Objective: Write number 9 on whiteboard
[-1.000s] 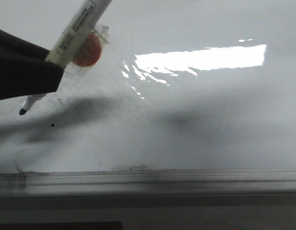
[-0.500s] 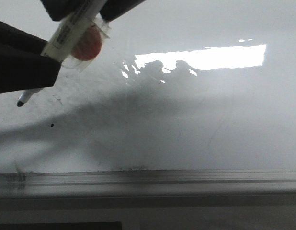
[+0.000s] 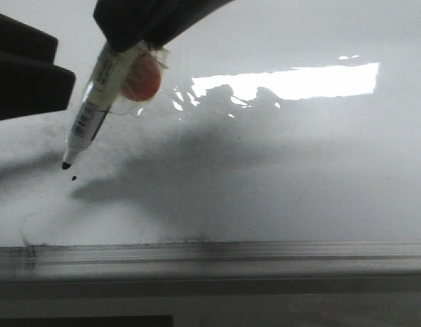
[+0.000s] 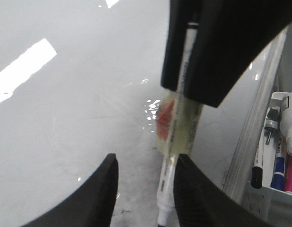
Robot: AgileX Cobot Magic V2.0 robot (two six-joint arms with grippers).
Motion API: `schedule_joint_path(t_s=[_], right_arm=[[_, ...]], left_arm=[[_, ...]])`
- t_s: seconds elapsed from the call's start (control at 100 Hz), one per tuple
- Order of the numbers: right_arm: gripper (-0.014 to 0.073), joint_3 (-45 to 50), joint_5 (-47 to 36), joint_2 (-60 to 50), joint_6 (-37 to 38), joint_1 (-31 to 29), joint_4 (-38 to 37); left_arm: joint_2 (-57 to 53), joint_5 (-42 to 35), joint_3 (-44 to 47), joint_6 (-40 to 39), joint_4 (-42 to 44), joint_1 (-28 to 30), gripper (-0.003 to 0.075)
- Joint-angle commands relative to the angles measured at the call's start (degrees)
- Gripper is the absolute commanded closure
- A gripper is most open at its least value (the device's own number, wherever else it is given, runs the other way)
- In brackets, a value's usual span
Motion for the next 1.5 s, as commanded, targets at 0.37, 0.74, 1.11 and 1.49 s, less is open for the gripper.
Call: schedule_joint_path(t_s=[0.37, 0.74, 1.11, 1.49], right_arm=[[0.0657, -7.73, -0.3, -4.68, 2.13, -10.84, -1.14], [0.0657, -8.84, 1.53, 2.84, 2.13, -10.37, -0.55], [0.0657, -13.21, 2.69, 0.27, 2.13, -13.36, -3.2], [0.0657, -2.33, 5.43, 0.51, 5.72, -7.98, -0.58]], left_arm=[[-9.2, 3.99, -1.94, -0.67, -9.76, 0.87, 0.0436], [-9.21, 2.17, -1.94, -0.67, -10.38, 0.87, 0.0436], [-9.21, 2.17, -1.94, -0.67, -10.38, 0.87, 0.0436], [-8.38, 2.66, -1.94, -0.67, -10.27, 0.87, 0.0436]])
